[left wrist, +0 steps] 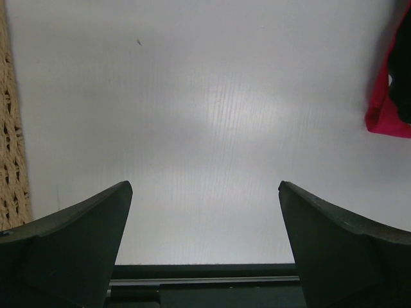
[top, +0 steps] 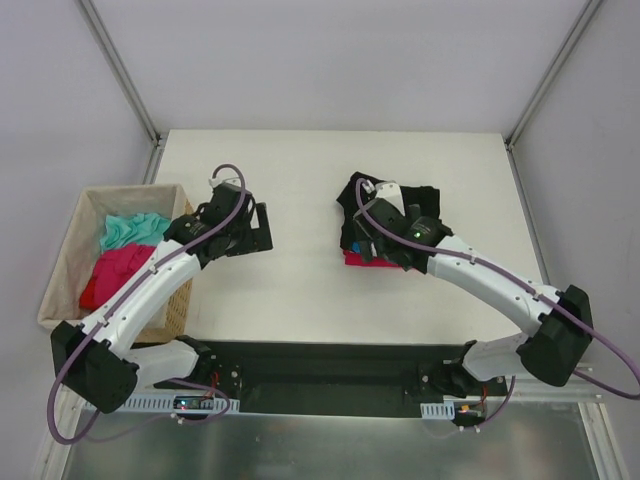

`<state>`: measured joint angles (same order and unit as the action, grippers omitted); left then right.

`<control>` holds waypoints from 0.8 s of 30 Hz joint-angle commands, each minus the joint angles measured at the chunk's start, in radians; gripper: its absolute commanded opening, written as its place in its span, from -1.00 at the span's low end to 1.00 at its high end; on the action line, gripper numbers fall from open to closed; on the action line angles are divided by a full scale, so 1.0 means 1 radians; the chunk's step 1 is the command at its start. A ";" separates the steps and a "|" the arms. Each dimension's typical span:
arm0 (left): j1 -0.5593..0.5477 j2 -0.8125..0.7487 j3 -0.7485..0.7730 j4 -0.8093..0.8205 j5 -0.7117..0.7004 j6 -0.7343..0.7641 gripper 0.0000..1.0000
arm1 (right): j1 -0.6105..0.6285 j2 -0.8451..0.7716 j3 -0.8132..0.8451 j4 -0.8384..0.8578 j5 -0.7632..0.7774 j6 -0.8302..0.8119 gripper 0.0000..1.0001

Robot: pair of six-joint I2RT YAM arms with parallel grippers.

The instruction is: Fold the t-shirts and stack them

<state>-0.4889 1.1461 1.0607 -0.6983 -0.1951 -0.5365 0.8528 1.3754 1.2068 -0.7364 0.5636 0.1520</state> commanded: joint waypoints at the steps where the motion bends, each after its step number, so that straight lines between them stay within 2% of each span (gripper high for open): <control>1: 0.009 0.038 -0.010 -0.012 -0.056 -0.016 0.98 | -0.003 -0.004 -0.039 0.028 0.155 0.034 0.93; 6: 0.009 0.069 0.015 -0.009 -0.072 -0.016 0.98 | -0.003 0.109 -0.006 0.006 0.249 0.014 0.93; 24: 0.009 0.098 0.032 -0.006 -0.083 -0.003 0.98 | -0.037 0.160 0.000 0.158 0.161 -0.084 0.93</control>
<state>-0.4889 1.2419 1.0634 -0.6968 -0.2466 -0.5385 0.8368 1.5394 1.1740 -0.6235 0.7414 0.0998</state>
